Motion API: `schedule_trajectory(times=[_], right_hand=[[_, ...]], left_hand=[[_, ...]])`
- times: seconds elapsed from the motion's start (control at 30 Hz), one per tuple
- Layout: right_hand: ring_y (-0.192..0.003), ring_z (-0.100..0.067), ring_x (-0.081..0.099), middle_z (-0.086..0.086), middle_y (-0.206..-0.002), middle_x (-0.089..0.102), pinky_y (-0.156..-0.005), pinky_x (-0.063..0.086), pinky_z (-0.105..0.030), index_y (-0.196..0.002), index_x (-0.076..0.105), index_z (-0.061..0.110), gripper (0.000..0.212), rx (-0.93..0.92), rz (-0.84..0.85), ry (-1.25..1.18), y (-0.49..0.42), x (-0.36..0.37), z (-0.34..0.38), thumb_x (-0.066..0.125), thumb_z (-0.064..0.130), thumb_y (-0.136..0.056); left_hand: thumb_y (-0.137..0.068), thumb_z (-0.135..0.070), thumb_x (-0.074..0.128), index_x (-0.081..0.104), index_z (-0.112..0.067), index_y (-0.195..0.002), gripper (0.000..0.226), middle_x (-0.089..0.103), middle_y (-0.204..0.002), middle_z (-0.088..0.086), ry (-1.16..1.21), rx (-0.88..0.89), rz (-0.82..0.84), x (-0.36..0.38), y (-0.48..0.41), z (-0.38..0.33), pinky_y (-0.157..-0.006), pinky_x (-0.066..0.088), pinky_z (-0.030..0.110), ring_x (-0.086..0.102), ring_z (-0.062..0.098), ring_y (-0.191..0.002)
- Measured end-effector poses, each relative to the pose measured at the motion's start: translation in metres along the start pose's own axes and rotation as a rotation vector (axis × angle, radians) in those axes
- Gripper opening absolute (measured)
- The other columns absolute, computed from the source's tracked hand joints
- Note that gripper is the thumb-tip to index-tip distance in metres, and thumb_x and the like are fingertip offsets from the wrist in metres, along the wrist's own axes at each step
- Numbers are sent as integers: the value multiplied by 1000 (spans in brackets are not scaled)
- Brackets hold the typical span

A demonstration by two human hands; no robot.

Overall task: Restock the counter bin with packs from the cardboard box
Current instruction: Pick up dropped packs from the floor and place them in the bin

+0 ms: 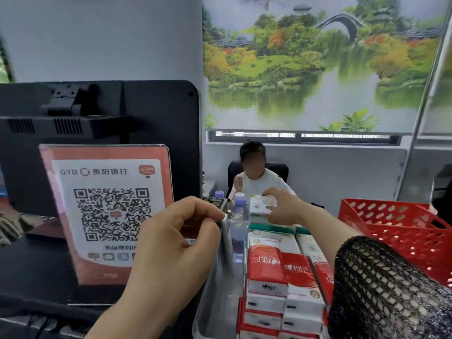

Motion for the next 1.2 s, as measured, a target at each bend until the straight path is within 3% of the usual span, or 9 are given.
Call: schedule_trajectory(times=[0.1,0.27,0.47,0.57,0.73,0.83,0.93,1.03,1.2], right_hand=[[-107,-20,46,0,-131,46,-88,42,-31,-136,36,38,61,-3,42,25,-1,3,-3,60,20,-83],[-95,-18,46,2,-122,47,-74,39,-26,-132,39,43,55,10,65,71,-1,4,-3,56,22,-84],[-94,-17,46,3,-116,46,-66,36,-22,-134,39,36,50,5,101,63,5,2,2,52,18,-89],[-98,-19,46,-1,-126,48,-80,40,-27,-134,36,40,51,26,114,60,10,3,0,51,21,-89],[-102,-20,41,-2,-125,44,-90,38,-31,-139,32,37,54,27,130,27,18,2,5,50,22,-91],[-121,-25,45,-3,-142,42,-105,38,-44,-142,28,41,65,47,112,27,19,4,5,54,26,-84],[-134,-27,36,-3,-150,35,-112,32,-43,-146,28,35,70,14,52,-60,30,-1,5,57,25,-83],[-131,-22,41,-2,-148,39,-106,32,-31,-144,38,23,60,-52,-81,-141,44,-16,7,57,22,-86],[-113,-21,54,-4,-123,58,-97,44,-34,-124,56,11,37,-130,-341,-365,90,-52,11,55,19,-88]], left_hand=[[-81,0,60,69,-22,-70,26,55,-47,-18,3,-2,17,4,-2,0,-40,29,4,43,-6,-38],[-82,-6,59,69,-22,-73,21,57,-50,-16,-7,24,27,12,-10,-3,-39,29,7,43,-2,-38],[-80,-12,58,68,-26,-73,18,61,-57,-16,-23,51,24,17,-17,-5,-42,32,7,48,-1,-44],[-81,-7,59,67,-26,-72,23,60,-54,-17,-13,47,19,18,-15,-5,-40,31,7,46,-2,-42],[-83,-4,59,68,-24,-73,23,58,-52,-20,-25,44,23,19,-14,-6,-40,30,6,46,-3,-41],[-84,-5,59,68,-23,-75,22,60,-54,-20,-44,43,27,21,-14,-9,-41,31,5,50,-3,-45],[-84,-7,59,69,-24,-77,21,63,-60,-18,-70,46,27,25,-15,-13,-43,36,6,55,-2,-51],[-85,-10,58,69,-26,-79,20,66,-68,-14,-106,38,27,33,-15,-19,-48,44,9,61,1,-63],[-85,-13,57,65,-31,-79,21,64,-67,-12,-104,11,36,54,-13,-40,-54,46,7,58,-2,-68]])
Point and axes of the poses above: each hand's wrist, its own y-axis away from the middle knuckle, its own x-axis out of the palm, z = x × y, the point moved 4 cm from there along -y, towards the middle knuckle
